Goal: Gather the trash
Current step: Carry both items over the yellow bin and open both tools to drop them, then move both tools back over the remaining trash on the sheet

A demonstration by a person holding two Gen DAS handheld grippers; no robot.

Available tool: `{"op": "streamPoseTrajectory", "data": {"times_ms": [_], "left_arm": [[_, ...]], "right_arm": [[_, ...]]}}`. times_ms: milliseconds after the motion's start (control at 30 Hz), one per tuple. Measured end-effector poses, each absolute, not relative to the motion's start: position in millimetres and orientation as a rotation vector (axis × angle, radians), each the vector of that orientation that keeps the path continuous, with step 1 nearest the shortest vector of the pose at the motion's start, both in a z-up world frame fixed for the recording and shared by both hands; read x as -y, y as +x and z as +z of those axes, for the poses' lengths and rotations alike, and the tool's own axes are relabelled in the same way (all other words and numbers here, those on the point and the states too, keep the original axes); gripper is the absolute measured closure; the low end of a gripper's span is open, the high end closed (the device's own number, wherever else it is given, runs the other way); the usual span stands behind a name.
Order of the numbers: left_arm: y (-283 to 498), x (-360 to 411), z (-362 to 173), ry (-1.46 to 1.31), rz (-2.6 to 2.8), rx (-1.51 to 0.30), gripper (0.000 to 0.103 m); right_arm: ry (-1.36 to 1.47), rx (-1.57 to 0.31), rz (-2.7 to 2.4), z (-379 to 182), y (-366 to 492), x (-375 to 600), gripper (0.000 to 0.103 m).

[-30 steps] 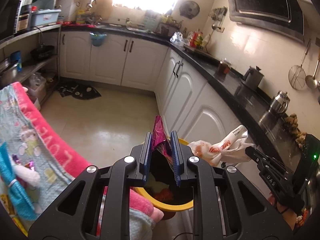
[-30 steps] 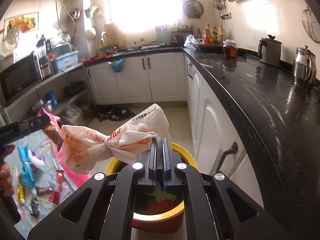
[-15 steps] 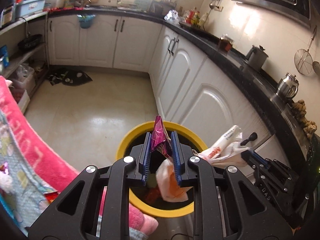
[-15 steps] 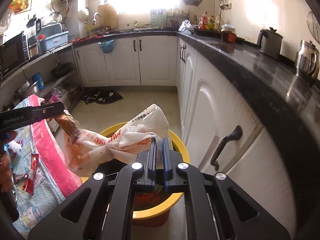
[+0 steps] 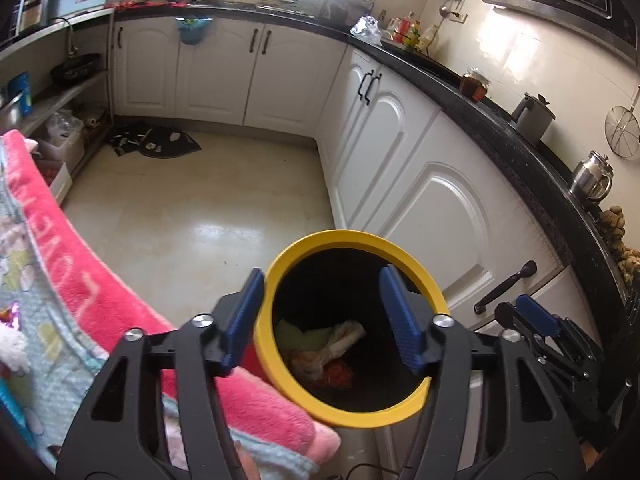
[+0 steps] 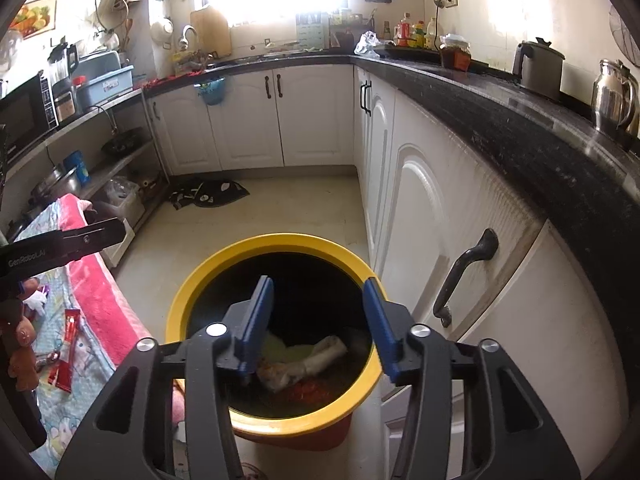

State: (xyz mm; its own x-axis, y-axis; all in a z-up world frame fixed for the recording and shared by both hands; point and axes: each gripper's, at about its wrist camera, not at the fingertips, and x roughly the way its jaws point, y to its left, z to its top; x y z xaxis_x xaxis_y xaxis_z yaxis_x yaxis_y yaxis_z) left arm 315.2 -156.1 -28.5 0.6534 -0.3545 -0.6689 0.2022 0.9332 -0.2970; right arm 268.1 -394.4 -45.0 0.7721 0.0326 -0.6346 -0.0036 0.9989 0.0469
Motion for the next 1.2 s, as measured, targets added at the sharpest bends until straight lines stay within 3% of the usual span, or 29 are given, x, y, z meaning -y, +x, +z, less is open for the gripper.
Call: {"op": "streamPoseTrajectory", "data": {"times_ms": [267, 833, 1200], "left_arm": [[287.2, 125.4, -8.3, -0.237, -0.273, -0.733, 0.011], [226.1, 52.7, 27.2, -0.269, -0.141, -0.629, 0.011], [175.2, -6.6, 47.8, -0.271, -0.004, -0.567, 0.011]], "right_arm": [[0.043, -0.622, 0.029, -23.0, 249.6, 384.6, 0.027], [0.050, -0.550, 0.143, 11.6, 225.4, 339.4, 0.011], [0.021, -0.530, 0.295, 29.4, 220.1, 276.0, 0.011]]}}
